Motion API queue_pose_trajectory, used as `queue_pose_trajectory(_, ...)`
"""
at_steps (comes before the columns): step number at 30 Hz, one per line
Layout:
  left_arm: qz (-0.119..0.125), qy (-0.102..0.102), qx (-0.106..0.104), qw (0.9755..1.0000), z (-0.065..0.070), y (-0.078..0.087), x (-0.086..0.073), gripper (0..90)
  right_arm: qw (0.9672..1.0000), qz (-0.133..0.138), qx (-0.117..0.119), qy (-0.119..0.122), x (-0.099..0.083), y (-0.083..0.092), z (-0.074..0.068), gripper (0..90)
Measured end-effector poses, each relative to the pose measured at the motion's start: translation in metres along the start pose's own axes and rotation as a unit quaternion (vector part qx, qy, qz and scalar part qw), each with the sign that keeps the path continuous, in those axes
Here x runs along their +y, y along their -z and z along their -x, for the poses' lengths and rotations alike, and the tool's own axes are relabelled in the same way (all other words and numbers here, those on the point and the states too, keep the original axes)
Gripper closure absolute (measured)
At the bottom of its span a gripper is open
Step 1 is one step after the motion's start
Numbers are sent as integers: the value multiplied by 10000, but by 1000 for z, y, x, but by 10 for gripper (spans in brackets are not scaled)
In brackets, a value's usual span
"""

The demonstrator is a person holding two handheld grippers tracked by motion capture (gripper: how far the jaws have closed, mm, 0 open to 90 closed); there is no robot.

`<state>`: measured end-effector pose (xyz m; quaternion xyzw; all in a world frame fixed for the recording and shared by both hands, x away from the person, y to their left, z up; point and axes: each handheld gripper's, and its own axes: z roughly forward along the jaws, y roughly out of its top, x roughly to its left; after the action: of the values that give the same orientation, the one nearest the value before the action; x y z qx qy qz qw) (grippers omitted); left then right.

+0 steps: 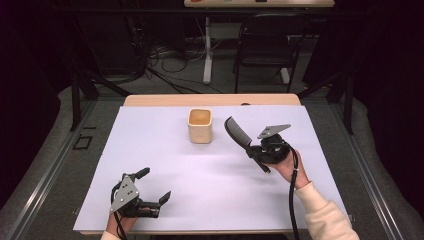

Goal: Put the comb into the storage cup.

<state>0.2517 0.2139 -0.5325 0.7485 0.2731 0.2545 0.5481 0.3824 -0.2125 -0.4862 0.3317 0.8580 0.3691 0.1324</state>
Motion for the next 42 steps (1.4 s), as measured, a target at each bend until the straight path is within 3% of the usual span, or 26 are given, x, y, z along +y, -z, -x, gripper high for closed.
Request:
queue_pose_trajectory(17, 31, 91, 38, 9999, 1, 1, -1, 2, 9982, 586, 22, -136, 6, 8, 3, 721)
queue_pose_trajectory(36, 42, 135, 202, 9997, 1, 10, -4, 2, 9965, 831, -30, -11, 20, -6, -1, 721)
queue_pose_trajectory(42, 49, 113, 162, 9998, 0, 8, -3, 2, 9959, 904, -60, 53, 25, -11, -3, 720)
